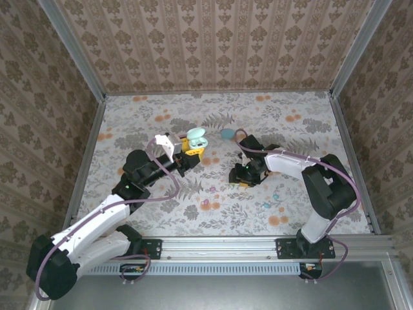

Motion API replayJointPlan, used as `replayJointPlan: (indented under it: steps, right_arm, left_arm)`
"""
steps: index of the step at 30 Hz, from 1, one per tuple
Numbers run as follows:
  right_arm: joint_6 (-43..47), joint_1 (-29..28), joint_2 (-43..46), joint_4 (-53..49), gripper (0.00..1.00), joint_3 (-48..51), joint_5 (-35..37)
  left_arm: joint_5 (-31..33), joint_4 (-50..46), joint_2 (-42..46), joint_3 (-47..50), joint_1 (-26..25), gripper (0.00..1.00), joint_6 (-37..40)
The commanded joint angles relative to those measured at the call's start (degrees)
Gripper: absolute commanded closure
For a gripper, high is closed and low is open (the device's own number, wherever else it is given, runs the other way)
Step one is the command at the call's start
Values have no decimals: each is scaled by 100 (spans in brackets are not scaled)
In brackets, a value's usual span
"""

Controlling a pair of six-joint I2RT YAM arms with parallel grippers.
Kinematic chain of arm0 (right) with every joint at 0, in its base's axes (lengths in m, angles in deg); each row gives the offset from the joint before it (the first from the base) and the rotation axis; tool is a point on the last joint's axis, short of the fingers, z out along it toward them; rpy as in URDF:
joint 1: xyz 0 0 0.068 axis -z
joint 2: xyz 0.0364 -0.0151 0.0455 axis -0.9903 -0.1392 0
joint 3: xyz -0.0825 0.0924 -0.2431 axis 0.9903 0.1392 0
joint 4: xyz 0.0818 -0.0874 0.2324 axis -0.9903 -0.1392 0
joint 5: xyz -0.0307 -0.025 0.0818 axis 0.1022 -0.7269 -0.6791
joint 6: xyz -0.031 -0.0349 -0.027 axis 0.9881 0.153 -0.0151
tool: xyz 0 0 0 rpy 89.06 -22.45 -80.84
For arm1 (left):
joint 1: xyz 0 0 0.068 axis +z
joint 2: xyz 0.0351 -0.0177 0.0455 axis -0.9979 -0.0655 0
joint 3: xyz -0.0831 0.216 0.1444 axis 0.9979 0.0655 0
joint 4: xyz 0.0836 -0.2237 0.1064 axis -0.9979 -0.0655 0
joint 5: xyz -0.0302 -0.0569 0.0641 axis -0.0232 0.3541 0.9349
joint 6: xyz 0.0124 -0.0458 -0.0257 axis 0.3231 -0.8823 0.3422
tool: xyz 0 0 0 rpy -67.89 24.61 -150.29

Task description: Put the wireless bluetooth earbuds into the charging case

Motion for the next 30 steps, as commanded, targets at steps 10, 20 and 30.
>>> replayJointPlan:
  steps: [10,20,30]
  right_arm:
    - [-106,-248,-184,-92,57,-190,192]
    - [220,-429,-545,-518,66,-584,960]
    - [584,-429,-809,-860,70,-896,1485]
  left_arm:
    - [120,57,229,-132,18,67,137]
    - [109,30,227,-139,28,67,166]
    - [141,21,254,-124,44,67,156]
